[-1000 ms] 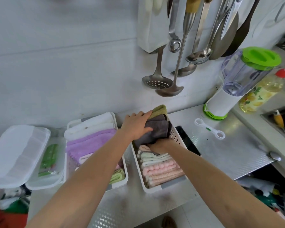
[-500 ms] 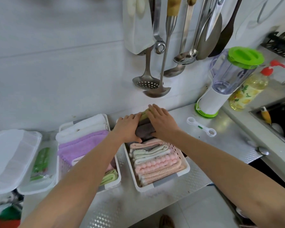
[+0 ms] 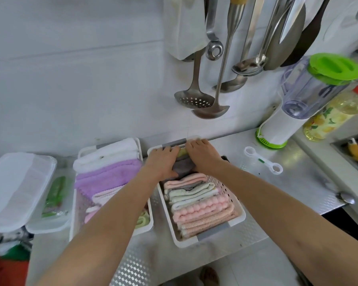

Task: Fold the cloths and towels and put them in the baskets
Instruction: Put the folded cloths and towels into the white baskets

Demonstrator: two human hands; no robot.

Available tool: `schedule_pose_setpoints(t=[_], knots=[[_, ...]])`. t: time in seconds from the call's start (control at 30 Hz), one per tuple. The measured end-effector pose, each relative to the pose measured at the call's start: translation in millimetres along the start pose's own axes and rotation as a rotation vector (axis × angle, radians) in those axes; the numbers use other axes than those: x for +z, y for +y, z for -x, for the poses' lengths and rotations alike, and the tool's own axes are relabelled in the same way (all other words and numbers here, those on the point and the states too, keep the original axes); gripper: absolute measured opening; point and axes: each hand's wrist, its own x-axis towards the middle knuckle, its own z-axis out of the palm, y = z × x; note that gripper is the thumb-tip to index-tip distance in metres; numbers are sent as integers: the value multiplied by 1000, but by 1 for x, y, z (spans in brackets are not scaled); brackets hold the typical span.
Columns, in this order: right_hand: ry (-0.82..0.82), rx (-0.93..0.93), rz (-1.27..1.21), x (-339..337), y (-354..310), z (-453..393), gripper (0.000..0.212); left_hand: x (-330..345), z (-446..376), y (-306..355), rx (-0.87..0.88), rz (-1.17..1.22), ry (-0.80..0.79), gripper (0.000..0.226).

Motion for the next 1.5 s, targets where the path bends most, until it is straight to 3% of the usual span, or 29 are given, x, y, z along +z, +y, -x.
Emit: schedule_pose_setpoints(t=[0.2,0.43,0.6,0.67,0.77,0.83,0.93,1.03,1.13,1.2,1.3,1.5], knots=[[84,2,-184,2,0,13,79,11,13,-7,-122,-20,201,81],[-64,58,-160,-3,-9,4,78,15,0,-11,-171,-20,164,77],[-18,-36,-247,-22,-8,32,79,-2,15,-17,-124,86,-8,99],[20,-116,-361,-36,-10,60,71,-12,32,-13,-81,140,5,92],[-82,-252,-483,-49,-18,106,61,-16,68,-6,-65,240,103,79],[-190,-322,-437,-46,-28,126,69,-15,94,-3,-91,333,154,70],[-319,-368,-278,-32,-44,136,91,-11,126,1,-138,385,110,57],[-244,-391,-142,-20,-55,136,92,-7,148,3,-127,360,12,47],[-202,-326,-115,-10,-68,142,88,-2,163,10,-142,391,-22,55],[-158,-289,-98,-4,-75,144,84,2,173,19,-202,402,30,57],[-100,-241,-99,6,-77,151,79,9,191,26,-351,353,142,40],[-105,-170,-144,14,-66,157,77,26,219,26,-448,217,146,16]])
